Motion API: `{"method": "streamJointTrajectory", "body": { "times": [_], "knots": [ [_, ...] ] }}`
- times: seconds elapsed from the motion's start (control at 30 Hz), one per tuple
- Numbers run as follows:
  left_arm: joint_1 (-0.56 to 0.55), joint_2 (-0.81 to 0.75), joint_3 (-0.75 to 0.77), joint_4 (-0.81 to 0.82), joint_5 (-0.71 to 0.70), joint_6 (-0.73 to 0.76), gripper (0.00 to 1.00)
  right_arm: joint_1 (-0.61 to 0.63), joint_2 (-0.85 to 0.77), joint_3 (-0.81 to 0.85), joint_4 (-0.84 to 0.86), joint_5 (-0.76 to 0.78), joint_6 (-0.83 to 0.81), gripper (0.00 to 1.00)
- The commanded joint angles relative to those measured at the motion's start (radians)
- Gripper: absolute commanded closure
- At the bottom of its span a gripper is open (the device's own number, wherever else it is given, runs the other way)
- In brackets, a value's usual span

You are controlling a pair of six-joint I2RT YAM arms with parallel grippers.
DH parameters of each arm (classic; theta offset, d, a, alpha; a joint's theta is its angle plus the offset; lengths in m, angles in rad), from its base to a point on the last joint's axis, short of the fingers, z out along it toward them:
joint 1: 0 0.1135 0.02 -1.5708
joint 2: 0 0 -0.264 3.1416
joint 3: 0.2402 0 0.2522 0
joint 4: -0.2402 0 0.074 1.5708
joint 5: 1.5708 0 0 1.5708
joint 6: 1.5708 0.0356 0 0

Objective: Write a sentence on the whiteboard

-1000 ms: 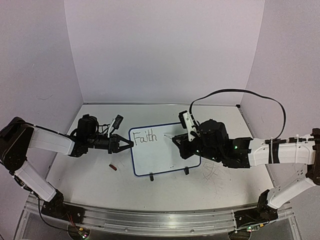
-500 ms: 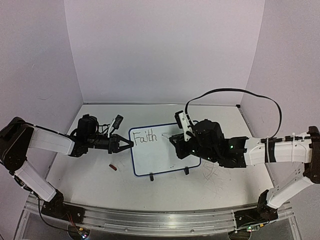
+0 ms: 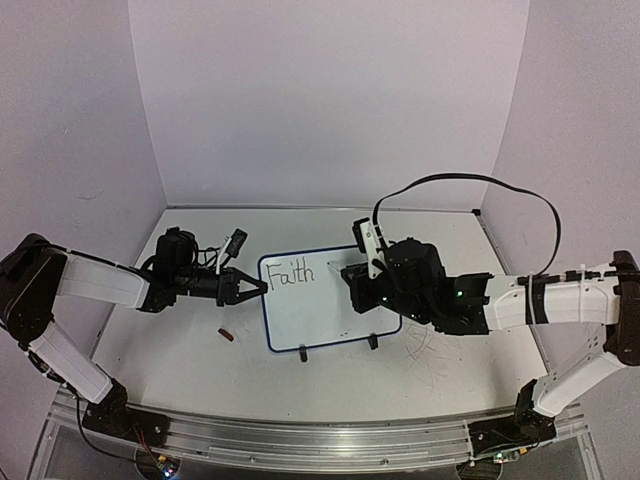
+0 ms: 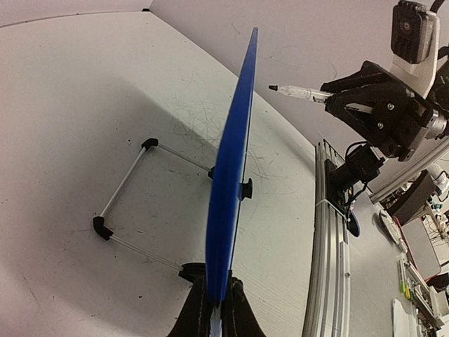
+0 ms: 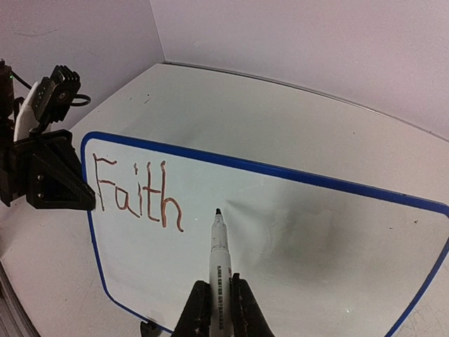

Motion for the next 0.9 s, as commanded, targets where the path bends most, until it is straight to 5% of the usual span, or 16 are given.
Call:
{"method": "streamJointTrajectory", "body": {
  "times": [0.0, 0.87],
  "knots": [
    [-0.008, -0.003, 0.04, -0.025, -0.012, 0.019, 1.0, 0.001, 0.025, 0.053, 0.05, 0.028, 0.008, 1.0],
    [-0.012, -0.002, 0.032, -0.028, -0.01, 0.028, 1.0, -0.004, 0.089, 0.098, 0.016, 0.061, 0.037, 1.0]
  ]
}}
